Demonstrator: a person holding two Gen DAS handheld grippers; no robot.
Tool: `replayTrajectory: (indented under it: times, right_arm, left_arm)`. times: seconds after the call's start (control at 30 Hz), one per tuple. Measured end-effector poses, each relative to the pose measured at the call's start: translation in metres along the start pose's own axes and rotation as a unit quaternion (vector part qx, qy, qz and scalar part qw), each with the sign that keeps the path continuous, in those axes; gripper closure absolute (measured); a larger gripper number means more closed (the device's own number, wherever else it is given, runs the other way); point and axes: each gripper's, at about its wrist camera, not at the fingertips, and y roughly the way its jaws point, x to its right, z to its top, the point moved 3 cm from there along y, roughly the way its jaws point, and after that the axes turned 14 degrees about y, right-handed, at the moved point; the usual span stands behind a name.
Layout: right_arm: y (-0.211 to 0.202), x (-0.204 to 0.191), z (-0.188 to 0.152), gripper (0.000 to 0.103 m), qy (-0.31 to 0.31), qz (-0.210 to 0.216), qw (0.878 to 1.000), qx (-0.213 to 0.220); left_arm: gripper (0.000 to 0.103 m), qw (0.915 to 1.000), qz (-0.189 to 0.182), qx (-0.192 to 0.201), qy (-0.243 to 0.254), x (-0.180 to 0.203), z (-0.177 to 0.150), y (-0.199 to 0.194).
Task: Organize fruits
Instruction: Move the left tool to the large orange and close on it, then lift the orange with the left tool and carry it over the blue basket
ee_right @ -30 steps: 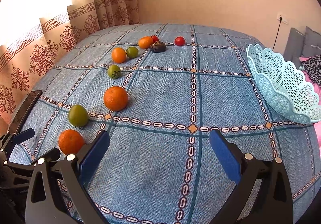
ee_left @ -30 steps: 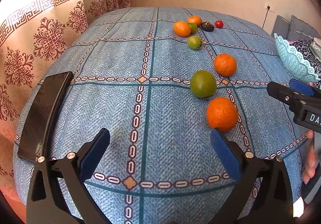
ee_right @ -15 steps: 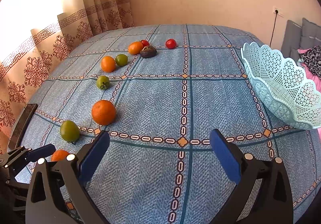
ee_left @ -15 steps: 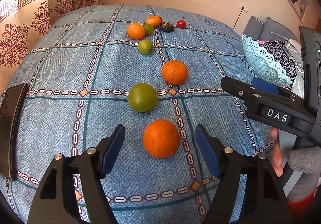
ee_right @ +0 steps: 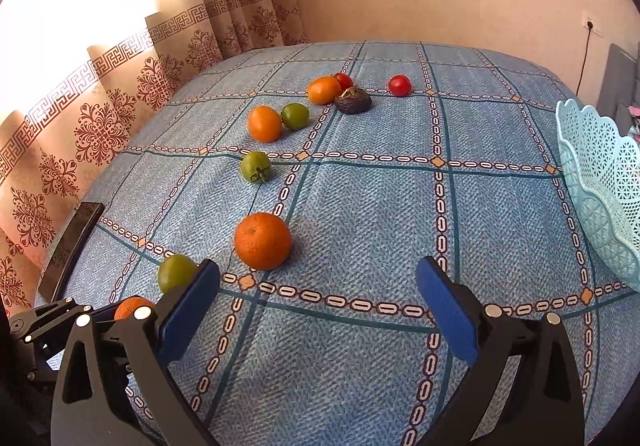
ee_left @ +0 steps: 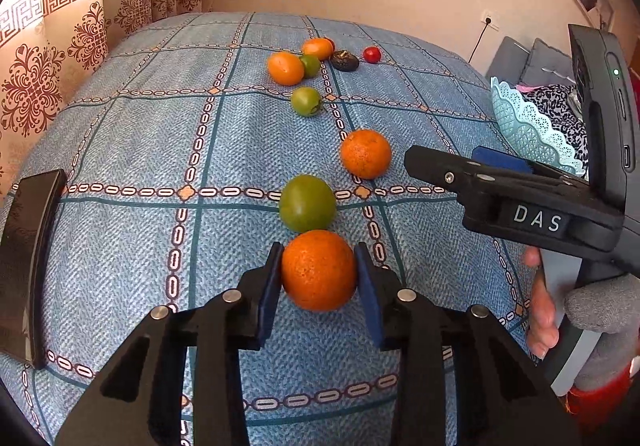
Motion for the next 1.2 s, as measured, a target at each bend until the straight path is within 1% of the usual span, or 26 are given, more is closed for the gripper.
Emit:
replayTrajectory:
  times: [0.1,0.17,0.27,0.3,0.37,0.43,0.47,0.5,0.63,0.7,0.77,0.8,0.93,1.2]
  right_arm:
    - [0.009,-0.010,0.003,0.014,-0.012,0.007,1.000,-0.008]
    - [0.017,-0.014,0.005,0.027,-0.014,0.009,1.000,-0.019]
    - [0.028,-0.019,0.005,0.031,-0.015,0.014,0.999,-0.034]
    - [0.030,-0.020,0.005,0.032,-0.016,0.014,0.999,-0.037]
    - [0.035,-0.024,0.005,0.036,-0.022,0.015,0.999,-0.041]
    - [0.039,-0.028,0.004,0.038,-0.028,0.014,0.999,-0.043]
    - [0.041,-0.029,0.004,0.042,-0.029,0.013,0.999,-0.044]
    - [0.044,-0.029,0.004,0.044,-0.029,0.012,0.998,-0.048]
    - [0.053,-0.027,0.003,0.046,-0.026,0.010,0.998,-0.055]
    - [0.052,-0.027,0.003,0.052,-0.030,0.011,0.998,-0.051]
    - [0.051,-0.029,0.002,0.062,-0.033,0.020,0.998,-0.053]
    - [0.050,-0.030,0.001,0.064,-0.037,0.023,0.998,-0.052]
    - [0.044,-0.032,-0.003,0.064,-0.052,0.011,0.998,-0.039]
    - [0.020,-0.015,0.001,0.064,-0.028,0.016,0.999,-0.014]
  left_arm:
    - [0.066,0.9998,0.017,0.008,-0.007,-0.012,0.003,-0.007]
    - [0.066,0.9995,0.026,0.012,-0.013,-0.021,0.004,-0.010]
    - [0.066,0.9987,0.043,0.015,-0.023,-0.035,0.004,-0.014]
    - [0.066,0.9983,0.048,0.016,-0.027,-0.039,0.004,-0.015]
    - [0.066,0.9976,0.058,0.019,-0.034,-0.048,0.005,-0.018]
    - [0.066,0.9968,0.067,0.021,-0.039,-0.056,0.005,-0.019]
    - [0.066,0.9965,0.070,0.021,-0.041,-0.059,0.005,-0.019]
    - [0.066,0.9963,0.072,0.021,-0.043,-0.061,0.006,-0.019]
    - [0.066,0.9960,0.074,0.019,-0.047,-0.064,0.006,-0.016]
    - [0.066,0.9960,0.074,0.018,-0.047,-0.064,0.006,-0.014]
    - [0.066,0.9961,0.073,0.017,-0.047,-0.064,0.007,-0.012]
    - [0.066,0.9962,0.072,0.017,-0.047,-0.063,0.008,-0.011]
    - [0.066,0.9963,0.073,0.022,-0.041,-0.058,0.014,-0.010]
    - [0.066,0.9961,0.080,0.027,-0.027,-0.046,0.023,-0.007]
